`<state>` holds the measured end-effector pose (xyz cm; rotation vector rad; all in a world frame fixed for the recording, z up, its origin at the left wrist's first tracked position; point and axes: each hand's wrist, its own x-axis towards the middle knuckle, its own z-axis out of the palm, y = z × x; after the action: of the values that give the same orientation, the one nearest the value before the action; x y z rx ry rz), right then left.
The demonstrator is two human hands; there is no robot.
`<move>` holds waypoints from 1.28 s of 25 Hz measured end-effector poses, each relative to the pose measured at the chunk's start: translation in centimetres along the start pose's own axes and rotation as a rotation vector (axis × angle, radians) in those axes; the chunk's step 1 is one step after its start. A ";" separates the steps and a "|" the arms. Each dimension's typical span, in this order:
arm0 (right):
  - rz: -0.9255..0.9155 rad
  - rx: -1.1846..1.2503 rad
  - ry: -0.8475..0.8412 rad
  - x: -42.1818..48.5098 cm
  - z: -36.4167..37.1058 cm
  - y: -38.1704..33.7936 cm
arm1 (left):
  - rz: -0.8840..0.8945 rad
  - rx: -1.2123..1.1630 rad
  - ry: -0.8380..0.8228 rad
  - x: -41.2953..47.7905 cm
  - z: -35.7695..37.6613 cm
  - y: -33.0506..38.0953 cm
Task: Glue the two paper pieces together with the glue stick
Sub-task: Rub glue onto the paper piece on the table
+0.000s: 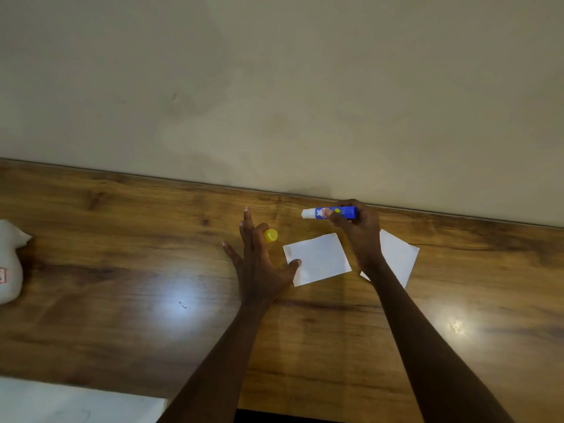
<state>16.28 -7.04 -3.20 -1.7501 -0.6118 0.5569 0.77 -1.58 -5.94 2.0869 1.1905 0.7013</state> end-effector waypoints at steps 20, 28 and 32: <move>0.100 0.020 0.047 -4.8 4.7 2.5 | -0.005 -0.021 0.009 -0.1 -0.3 0.1; 0.049 -0.139 -0.026 -4.8 4.0 1.9 | 0.001 -0.021 0.006 -0.1 -0.4 0.0; 0.089 -0.160 0.062 -4.1 2.7 1.9 | 0.007 0.013 0.016 -0.1 -0.4 -0.1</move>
<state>11.66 -8.19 -5.48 -1.9456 -0.5500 0.5249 0.35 -1.55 -5.77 2.1008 1.1997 0.7170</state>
